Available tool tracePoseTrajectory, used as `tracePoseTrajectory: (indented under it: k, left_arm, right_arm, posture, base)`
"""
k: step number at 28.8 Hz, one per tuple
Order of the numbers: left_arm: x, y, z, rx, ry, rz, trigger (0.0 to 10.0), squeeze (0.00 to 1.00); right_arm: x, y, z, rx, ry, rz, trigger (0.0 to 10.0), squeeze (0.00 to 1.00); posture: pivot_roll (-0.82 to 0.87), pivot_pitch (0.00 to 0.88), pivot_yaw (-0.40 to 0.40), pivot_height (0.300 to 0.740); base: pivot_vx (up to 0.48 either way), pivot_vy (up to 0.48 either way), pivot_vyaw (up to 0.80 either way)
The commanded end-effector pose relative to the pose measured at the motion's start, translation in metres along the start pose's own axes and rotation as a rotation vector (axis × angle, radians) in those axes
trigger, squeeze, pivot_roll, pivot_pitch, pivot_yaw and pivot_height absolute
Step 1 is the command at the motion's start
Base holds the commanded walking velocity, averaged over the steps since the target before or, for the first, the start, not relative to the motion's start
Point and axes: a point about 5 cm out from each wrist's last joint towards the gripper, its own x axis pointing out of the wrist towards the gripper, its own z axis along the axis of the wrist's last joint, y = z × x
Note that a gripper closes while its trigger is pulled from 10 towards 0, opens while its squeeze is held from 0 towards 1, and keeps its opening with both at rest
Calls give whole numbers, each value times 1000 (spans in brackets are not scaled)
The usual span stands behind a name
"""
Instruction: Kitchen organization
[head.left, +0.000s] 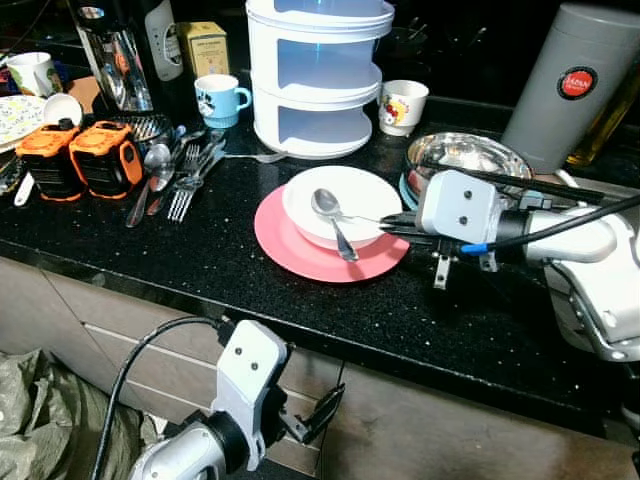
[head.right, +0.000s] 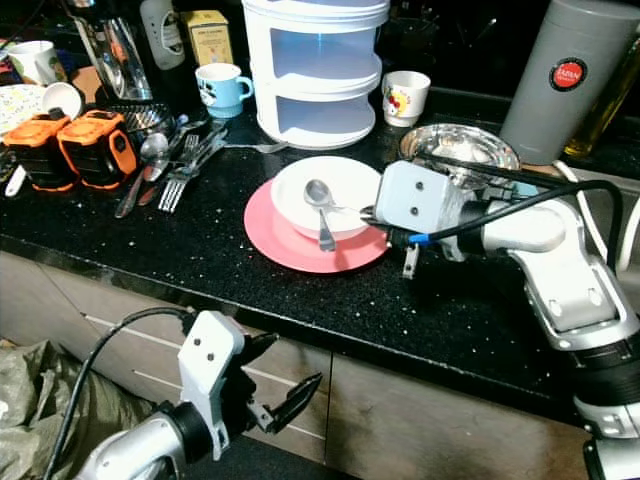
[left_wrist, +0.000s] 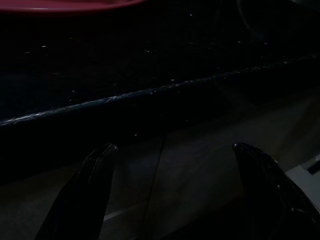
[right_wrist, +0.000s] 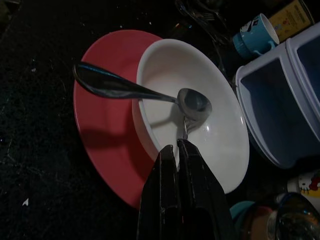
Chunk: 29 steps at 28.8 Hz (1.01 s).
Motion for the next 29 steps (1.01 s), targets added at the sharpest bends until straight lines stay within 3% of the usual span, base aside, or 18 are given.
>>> tracePoseTrajectory:
  k: [1, 12, 22, 26, 27, 28, 29]
  left_arm:
    - [0, 0, -1, -4, 9, -2, 10000, 0]
    - [0, -1, -2, -1, 12, -4, 10000, 0]
    - [1, -1, 0, 2, 9, -9, 10000, 0]
    - [1, -1, -1, 2, 9, -7, 10000, 0]
    - [1, -1, -1, 2, 9, -6, 10000, 0]
    - [1, -1, -1, 2, 9, -6, 10000, 0]
    - [1, 0, 0, 5, 5, -3, 10000, 0]
  right_arm:
    - [1, 2, -3, 7, 2, 7, 0, 0]
    - [-2, -25, 10, 74, -141, -203, 0, 0]
    - [-5, -27, 1, 51, -81, -206, 0, 0]
    - [-8, -35, 8, 164, -201, -272, 0, 0]
    - [-10, -39, 11, 243, -271, -312, 0, 0]
    - [-10, -39, 11, 243, -271, -312, 0, 0]
    - [-11, -44, 13, 341, -357, -368, 784, 0]
  posture:
    - [162, 0, 3, 740]
    - [165, 0, 6, 740]
    - [162, 0, 7, 740]
    - [162, 0, 6, 740]
    - [160, 0, 3, 740]
    - [160, 0, 3, 740]
    - [161, 0, 1, 740]
  base:
    - [0, 0, 0]
    - [0, 0, 0]
    - [0, 0, 0]
    - [0, 0, 0]
    - [0, 0, 0]
    - [0, 0, 0]
    - [0, 0, 0]
